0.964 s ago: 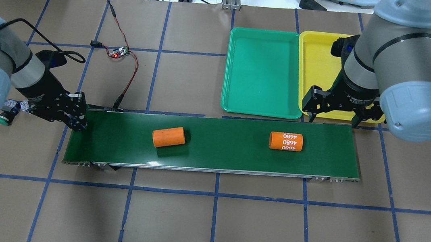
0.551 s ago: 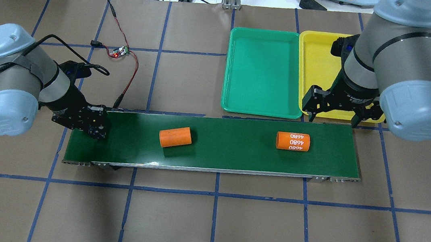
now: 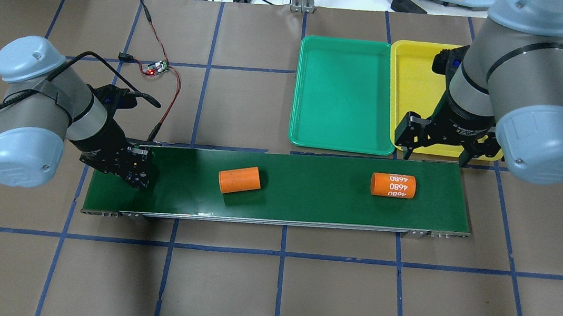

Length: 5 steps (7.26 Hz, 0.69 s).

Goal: Sort buttons by color to trays
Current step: 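Carry the green-capped button with the left gripper onto the belt, then release the green-capped button on the belt and raise the left gripper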

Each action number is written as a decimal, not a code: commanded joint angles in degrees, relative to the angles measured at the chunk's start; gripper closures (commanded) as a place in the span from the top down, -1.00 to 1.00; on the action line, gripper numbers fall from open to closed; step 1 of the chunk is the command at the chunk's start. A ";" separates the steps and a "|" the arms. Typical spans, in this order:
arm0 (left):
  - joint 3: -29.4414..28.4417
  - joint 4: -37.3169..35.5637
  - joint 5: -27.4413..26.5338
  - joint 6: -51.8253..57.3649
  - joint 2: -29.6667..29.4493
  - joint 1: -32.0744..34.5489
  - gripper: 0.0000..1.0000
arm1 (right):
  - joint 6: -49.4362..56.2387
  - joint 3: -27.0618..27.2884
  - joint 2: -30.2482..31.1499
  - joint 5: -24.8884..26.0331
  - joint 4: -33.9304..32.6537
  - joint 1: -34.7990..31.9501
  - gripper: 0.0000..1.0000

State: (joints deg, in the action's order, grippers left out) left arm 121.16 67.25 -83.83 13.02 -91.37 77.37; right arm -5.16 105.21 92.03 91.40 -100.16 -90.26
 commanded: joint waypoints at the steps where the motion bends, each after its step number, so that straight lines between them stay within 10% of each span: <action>1: 0.74 0.07 0.07 -0.01 -0.38 0.07 0.74 | 0.06 0.00 -0.09 -0.08 -0.29 0.00 1.00; 5: -10.36 9.85 -0.11 -0.45 -1.07 -3.34 1.00 | 0.06 0.00 -0.09 -0.08 -0.29 0.09 1.00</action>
State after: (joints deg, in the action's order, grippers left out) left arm 116.78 71.39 -83.80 12.72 -91.47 75.98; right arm -5.10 105.20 91.92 91.39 -100.41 -90.18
